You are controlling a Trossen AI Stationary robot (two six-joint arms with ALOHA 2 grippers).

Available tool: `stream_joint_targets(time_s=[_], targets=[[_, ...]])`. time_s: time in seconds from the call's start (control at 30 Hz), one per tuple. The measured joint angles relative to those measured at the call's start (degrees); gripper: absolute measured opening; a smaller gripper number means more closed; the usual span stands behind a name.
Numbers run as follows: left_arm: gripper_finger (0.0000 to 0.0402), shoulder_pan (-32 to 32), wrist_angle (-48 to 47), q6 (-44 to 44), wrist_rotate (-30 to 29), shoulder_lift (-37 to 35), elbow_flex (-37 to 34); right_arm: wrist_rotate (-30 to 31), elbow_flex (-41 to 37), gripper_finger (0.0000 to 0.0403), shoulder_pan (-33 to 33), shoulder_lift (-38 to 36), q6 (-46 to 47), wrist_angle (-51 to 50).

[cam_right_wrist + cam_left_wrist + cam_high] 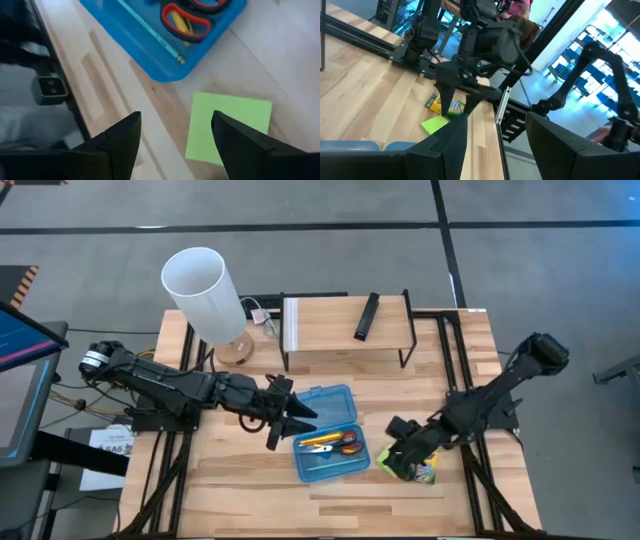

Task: Pack school essentials
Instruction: Put the green sticky notes into the blue supply box

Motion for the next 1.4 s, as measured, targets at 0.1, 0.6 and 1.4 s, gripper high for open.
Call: stream_joint_targets(time_s=[0.1,0.6,1.4], targets=[[0.0187,0.01,-0.03,-0.65,0.70,0.00,0.00,-0.05,6.08,0.0253,0.11,4.88,-3.76,-7.01],[0.0187,0.00,-1.09,-2.19,3.03,0.00,0.00,-1.44,14.54,0.0250,1.42,20.94,-6.52,-13.29],[0.0187,-0.05,-2.01,-4.53,5.08,0.00,0.00,-3.30,16.19,0.0243,0.09,30.76,-6.58,-17.24]])
